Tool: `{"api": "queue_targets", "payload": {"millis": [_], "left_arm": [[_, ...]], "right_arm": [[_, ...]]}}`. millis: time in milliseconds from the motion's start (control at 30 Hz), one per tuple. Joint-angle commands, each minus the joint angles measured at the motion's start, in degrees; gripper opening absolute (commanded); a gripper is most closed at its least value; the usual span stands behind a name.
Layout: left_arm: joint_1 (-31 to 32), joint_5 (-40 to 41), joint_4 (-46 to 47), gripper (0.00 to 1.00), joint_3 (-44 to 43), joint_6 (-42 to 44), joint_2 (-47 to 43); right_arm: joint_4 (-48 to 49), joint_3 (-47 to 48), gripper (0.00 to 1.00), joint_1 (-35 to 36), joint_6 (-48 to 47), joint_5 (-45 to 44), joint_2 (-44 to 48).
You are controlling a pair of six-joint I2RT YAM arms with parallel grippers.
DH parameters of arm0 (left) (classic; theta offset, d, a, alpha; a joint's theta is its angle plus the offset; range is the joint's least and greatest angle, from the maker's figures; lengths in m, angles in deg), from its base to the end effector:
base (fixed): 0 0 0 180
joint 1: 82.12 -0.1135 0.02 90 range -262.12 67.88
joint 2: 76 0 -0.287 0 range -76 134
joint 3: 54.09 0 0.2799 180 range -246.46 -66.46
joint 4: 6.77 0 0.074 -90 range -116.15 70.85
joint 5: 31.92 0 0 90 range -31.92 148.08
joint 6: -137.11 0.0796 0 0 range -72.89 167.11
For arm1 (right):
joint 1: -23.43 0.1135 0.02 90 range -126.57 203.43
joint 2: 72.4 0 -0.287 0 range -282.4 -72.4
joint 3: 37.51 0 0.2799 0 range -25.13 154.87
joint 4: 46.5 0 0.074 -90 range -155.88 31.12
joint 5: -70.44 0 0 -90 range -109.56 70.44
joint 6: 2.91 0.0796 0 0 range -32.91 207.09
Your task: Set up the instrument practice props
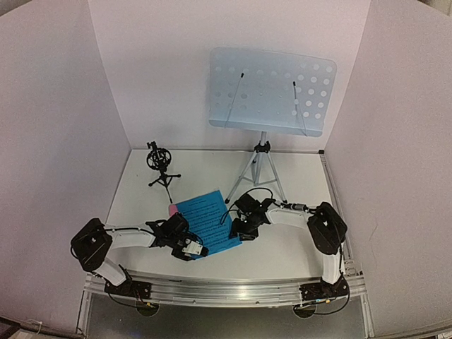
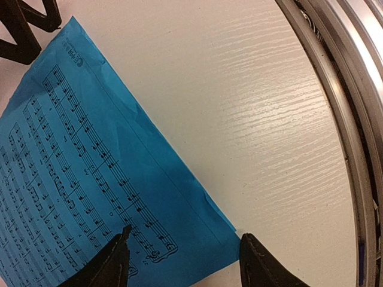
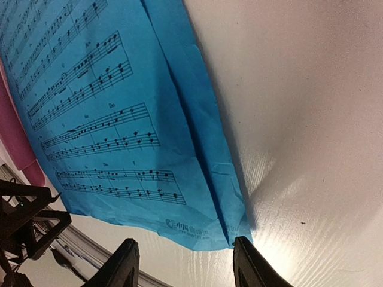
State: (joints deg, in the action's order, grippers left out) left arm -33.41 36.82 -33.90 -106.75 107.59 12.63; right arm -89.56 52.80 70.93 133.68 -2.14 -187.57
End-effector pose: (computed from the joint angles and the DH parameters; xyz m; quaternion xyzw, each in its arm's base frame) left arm 0.1807 -0.2495 0.1039 0.8040 0.5188 -0.1550 0.2458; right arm 0.2881 0.3496 0.1166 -0.0367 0.9699 0.2398 0.0202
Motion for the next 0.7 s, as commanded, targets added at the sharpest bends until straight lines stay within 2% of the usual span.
{"api": "queue_targets", "payload": {"millis": [0,533,667], "left_arm": [[0.0,-0.7,2.2,0.62,0.5,1.7,1.4],[0.1,-1.5,3.9,0.62,1.3,3.9,3.1],[0.1,-1.5,4.0,0.62,1.4,4.0,3.1]], "right_arm": [[0.7,1.1,0.52,0.0,-0.7,0.6,-3.1],[8.0,-1.5,0.49,0.0,0.1,5.6,-2.3],[9.0,-2.0,0.45,0.0,0.9,5.8,-2.3]]}}
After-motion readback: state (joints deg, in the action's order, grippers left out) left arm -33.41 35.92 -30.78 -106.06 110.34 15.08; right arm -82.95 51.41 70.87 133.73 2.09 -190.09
